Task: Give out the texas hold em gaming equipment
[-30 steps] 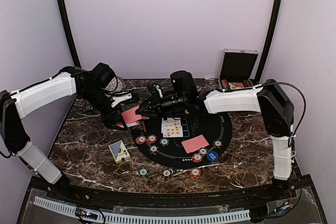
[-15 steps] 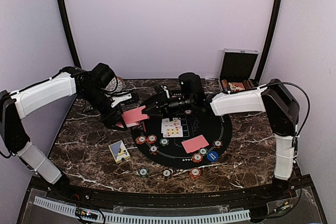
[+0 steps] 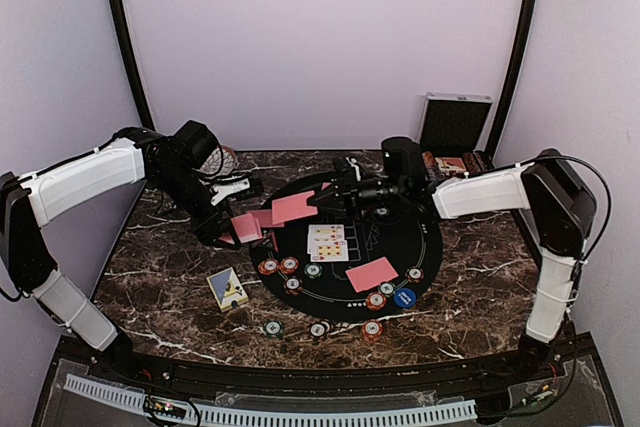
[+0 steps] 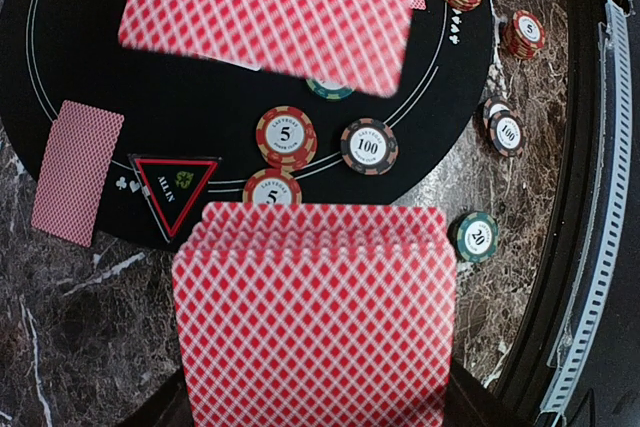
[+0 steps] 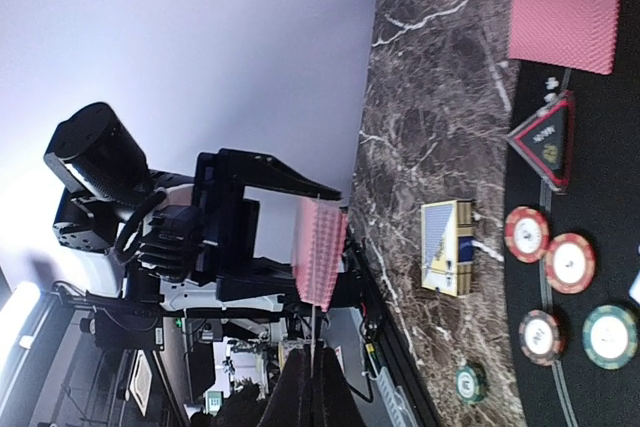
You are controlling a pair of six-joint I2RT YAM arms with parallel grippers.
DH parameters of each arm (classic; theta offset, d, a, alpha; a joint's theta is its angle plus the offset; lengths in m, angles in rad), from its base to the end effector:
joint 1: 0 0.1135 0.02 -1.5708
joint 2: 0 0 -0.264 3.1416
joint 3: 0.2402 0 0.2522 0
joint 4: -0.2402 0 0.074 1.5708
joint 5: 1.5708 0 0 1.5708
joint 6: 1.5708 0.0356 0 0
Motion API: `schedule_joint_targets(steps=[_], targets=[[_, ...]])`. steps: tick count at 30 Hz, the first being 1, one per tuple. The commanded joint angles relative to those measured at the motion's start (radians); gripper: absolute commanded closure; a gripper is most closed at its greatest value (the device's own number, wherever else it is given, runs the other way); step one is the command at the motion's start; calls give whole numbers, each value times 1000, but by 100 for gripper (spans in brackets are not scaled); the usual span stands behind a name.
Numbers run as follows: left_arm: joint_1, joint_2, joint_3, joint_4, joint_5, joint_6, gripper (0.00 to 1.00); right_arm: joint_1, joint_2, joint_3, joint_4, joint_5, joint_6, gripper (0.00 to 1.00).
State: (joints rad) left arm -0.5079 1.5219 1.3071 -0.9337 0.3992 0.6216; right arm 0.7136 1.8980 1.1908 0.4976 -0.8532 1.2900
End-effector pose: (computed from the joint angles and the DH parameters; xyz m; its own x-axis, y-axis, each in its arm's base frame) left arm 0.2580 -0.1594 0.2862 -0.3059 0.7843 -0.5397 0.9416 0.3331 -0.0495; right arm 0.3040 0.2987 0.2297 -0.9924 -0.0235 -0.1204 -0.1225 0.1350 0.9832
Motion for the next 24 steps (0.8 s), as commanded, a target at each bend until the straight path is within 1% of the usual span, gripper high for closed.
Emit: schedule_joint_targets(steps=[1,5,9,14,24], targets=[[5,-41,-10,-12,8,12,100,-92,-58,-81,-99,-2,-125,100],[5,-37,-6,-13,11,12,100,-170,-54,-95,-316,55,-323,100],[5,-32,3,-16,14,11,100,-213,-18,-85,-431,106,-430,100],[5,-30,7,-22,12,12,100,-250,31,-63,-517,141,-512,100],[5,-25,18,-26,20,8,100,-302,87,-41,-583,186,-594,100]])
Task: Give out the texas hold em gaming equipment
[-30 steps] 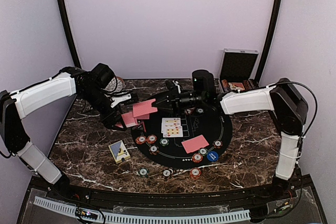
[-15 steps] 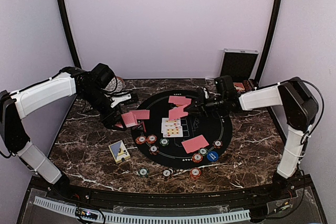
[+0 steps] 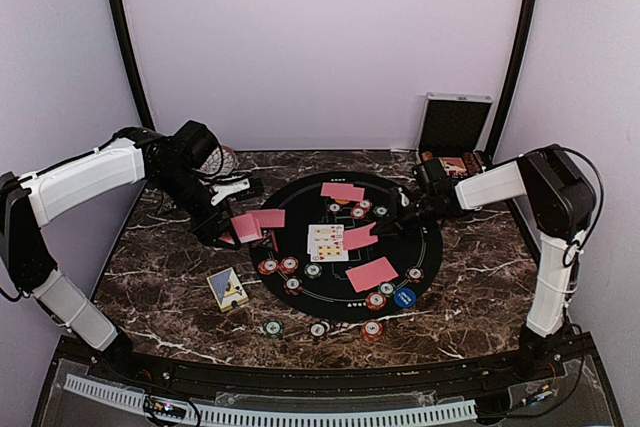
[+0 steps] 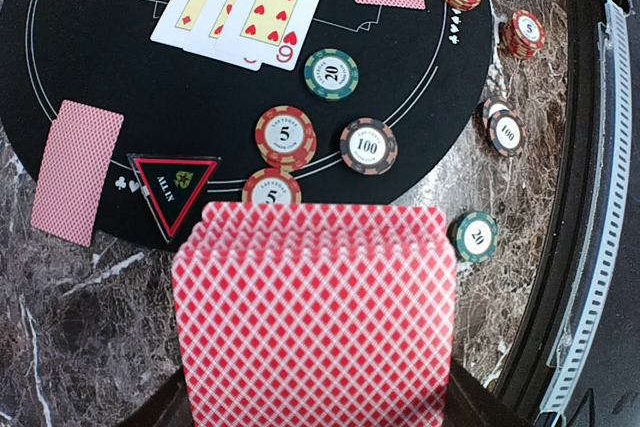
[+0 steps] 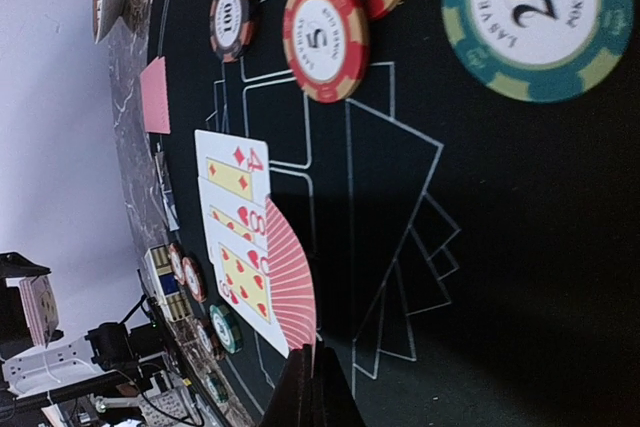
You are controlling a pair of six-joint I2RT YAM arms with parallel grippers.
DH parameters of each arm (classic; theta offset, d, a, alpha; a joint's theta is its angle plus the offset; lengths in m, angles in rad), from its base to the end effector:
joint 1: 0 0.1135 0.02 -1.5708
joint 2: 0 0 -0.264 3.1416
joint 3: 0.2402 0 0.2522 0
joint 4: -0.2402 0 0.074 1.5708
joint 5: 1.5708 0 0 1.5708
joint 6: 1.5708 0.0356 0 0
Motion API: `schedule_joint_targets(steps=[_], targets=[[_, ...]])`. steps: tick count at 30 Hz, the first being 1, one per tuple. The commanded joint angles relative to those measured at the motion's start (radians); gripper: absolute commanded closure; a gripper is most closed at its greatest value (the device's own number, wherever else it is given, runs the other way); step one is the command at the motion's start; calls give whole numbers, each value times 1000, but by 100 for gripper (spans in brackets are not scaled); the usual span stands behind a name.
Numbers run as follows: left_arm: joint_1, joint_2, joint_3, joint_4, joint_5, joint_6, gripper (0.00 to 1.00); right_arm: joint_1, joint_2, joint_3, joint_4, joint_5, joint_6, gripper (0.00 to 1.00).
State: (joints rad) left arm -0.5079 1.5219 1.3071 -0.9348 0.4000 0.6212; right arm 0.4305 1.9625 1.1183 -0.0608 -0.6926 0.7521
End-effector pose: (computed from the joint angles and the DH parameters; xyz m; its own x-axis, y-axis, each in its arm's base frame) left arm 0.2579 -0.1594 0.2861 -0.3067 0.7843 -0.5393 0.9415 0.3331 -0.0510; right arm 0.3458 0.1838 0.1345 -0.9862 0.1257 -0.1080 -0.0080 0.6147 0.7887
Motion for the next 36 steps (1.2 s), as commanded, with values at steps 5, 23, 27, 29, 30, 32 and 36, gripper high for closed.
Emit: schedule_joint_targets(steps=[5,23,27,29,30,32,36], targets=[[5,-28,21,-29,17,9,100,-42,41,34,-41,27,-80,100],[6,-27,30,-32,16,10,100,-33,-50,99,-180,167,-146,58],[5,-22,36,-32,20,9,100,16,-103,137,-188,185,-117,52],[5,-22,39,-33,22,10,100,60,-121,159,-179,189,-94,48],[5,-22,39,-33,22,11,100,81,-129,168,-166,185,-80,45],[5,-24,38,-30,21,11,100,128,-133,186,-128,162,-43,39],[5,-27,39,-22,24,9,100,231,-104,221,-23,85,46,32]])
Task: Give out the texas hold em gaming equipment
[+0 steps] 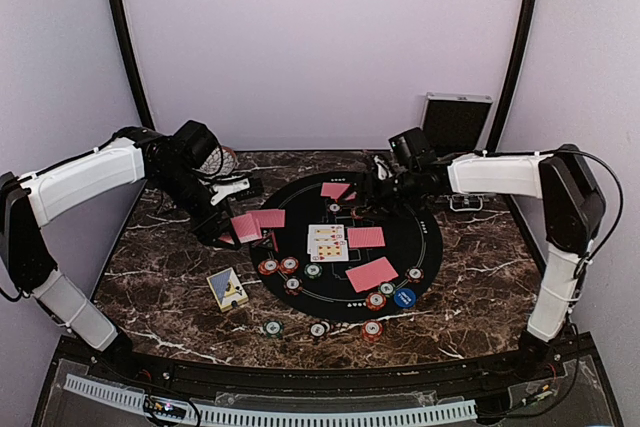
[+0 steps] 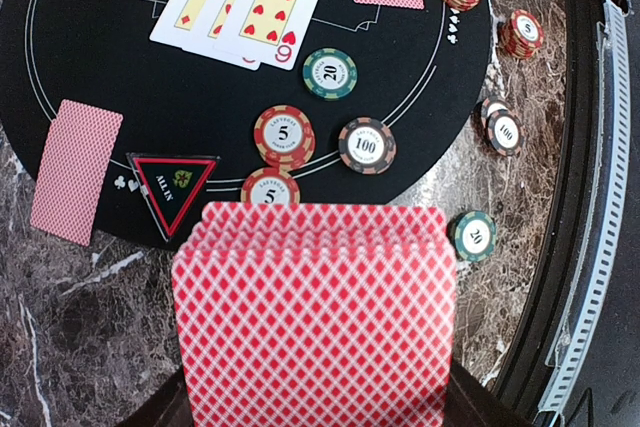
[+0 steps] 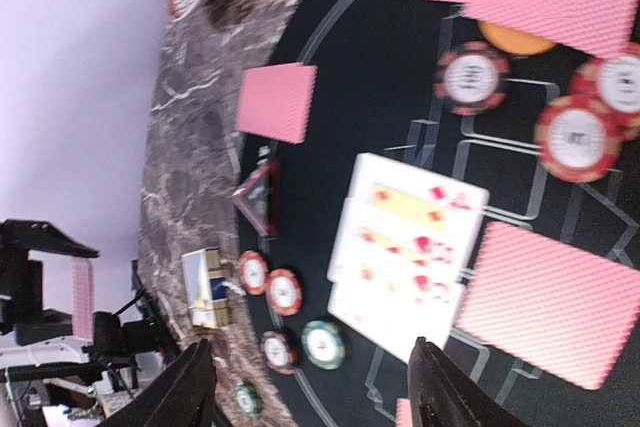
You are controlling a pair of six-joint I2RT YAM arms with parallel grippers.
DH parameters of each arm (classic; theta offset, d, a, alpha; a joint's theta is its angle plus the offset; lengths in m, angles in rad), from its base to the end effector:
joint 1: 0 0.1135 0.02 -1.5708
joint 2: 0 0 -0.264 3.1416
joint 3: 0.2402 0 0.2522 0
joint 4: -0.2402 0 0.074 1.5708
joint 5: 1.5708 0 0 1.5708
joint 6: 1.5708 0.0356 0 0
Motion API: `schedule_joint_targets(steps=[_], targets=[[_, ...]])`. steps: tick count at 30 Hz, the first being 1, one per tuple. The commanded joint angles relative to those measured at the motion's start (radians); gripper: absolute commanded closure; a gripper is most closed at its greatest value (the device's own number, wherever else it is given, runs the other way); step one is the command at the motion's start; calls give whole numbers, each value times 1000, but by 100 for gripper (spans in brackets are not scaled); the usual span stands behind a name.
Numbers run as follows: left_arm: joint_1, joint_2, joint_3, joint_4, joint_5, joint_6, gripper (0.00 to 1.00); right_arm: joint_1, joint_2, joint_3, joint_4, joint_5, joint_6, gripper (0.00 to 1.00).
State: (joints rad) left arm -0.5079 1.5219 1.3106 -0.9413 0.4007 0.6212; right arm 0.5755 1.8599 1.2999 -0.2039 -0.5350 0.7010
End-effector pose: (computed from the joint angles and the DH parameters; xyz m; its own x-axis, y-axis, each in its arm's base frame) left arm 0.2576 -0.1593 0.2869 -0.3081 0.7848 -0.5377 0.9414 0.3329 -0.0535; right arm 0.3343 0.2385 0.2149 -0.9447 0.0485 -0.3244 -0.2195 0.6412 0.7353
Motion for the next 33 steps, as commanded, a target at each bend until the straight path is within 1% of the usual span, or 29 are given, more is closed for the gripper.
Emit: schedule_joint_targets(steps=[1,7,10,13,22,33], targets=[[5,-27,36,-12,24,8,100,108,9,46,158,-91,127,31],[5,-27,39,-1,31,3,100,214,95,72,416,-207,313,29],[5,-24,41,-1,38,2,100,248,136,97,482,-229,377,28],[5,-24,41,1,42,1,100,274,177,136,501,-241,399,27],[5,-21,36,5,47,5,100,328,259,216,630,-279,507,26],[5,-29,44,5,54,2,100,362,346,313,592,-310,516,27]])
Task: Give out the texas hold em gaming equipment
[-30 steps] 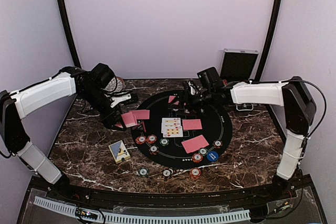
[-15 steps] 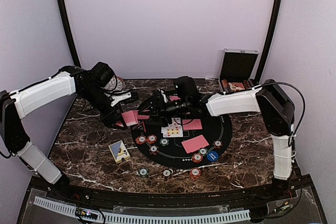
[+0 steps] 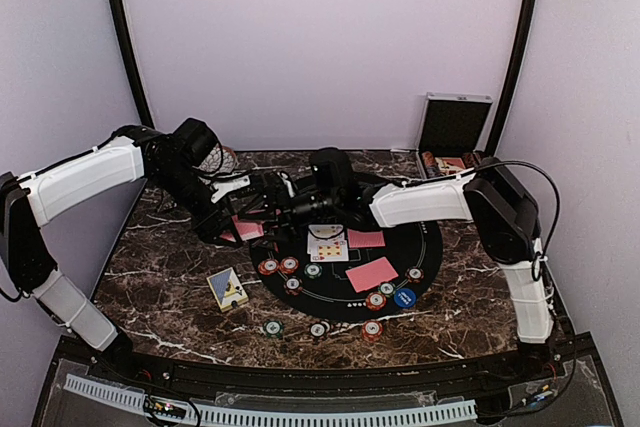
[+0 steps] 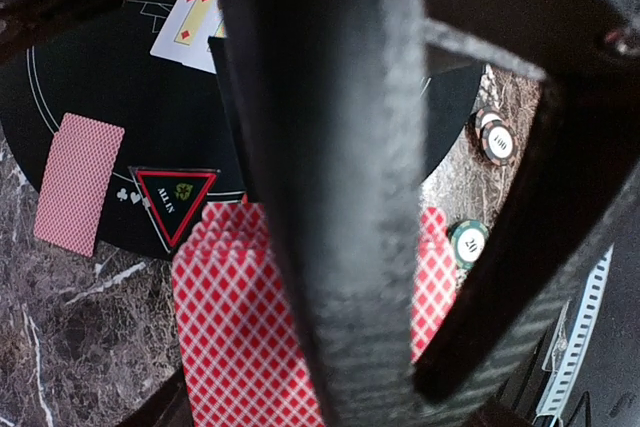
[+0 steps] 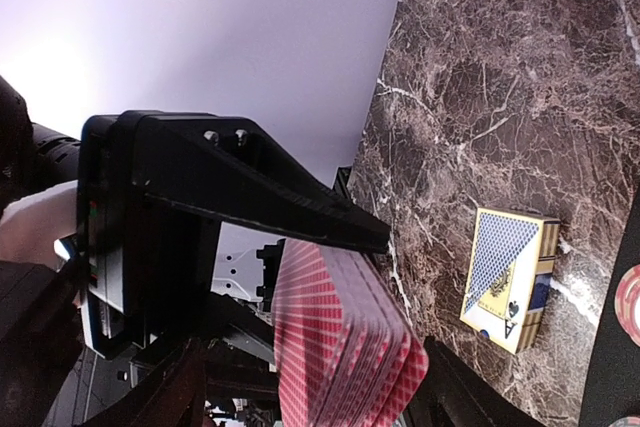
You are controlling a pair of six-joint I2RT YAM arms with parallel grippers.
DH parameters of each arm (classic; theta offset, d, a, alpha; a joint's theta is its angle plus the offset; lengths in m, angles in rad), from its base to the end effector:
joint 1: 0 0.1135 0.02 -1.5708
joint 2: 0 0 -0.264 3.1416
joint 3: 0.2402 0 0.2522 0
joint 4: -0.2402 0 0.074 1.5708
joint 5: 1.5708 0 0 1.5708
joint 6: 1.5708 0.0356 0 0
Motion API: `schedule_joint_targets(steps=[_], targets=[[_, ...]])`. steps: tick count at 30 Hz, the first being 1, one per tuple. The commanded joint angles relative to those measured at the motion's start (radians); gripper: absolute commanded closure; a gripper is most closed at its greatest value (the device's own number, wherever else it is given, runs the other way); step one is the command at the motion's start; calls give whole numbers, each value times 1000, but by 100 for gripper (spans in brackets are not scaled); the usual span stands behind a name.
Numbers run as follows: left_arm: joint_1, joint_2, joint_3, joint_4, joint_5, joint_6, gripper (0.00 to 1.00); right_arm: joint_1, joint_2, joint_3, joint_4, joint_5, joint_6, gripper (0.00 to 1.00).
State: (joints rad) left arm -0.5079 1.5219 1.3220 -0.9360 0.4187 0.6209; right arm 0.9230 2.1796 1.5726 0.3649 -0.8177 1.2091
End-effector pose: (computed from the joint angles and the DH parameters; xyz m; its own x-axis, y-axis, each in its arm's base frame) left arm 0.2586 -0.1605 0.2907 -0.2989 0.7747 -0.5572 0.9442 0.3249 -0.0548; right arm 0.2821 0.4159 0.2160 -0.9610 -0.2099 -0.1799 -0.2089 0.1250 0.9699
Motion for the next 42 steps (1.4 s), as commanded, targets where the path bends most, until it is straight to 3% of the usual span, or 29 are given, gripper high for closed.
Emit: schedule_joint_targets(steps=[1,8,19,26,31,35,42], targets=[[5,-29,32,-1,36,2,100,17,32,45,21,-31,9,28],[5,-33,42,-6,39,1,100,22,69,72,-44,-45,-20,31],[5,-47,37,-6,43,5,100,-35,8,-17,-117,-3,-74,40],[5,-42,33,-2,34,6,100,-49,-37,-54,-96,-15,-66,58],[5,-41,35,-1,33,7,100,-57,-61,-85,-73,-22,-55,63],[5,-38,36,-1,32,7,100,-58,-69,-83,-94,-20,-72,63],[5,-26,39,0,37,7,100,-32,-50,-8,-130,-6,-91,47]])
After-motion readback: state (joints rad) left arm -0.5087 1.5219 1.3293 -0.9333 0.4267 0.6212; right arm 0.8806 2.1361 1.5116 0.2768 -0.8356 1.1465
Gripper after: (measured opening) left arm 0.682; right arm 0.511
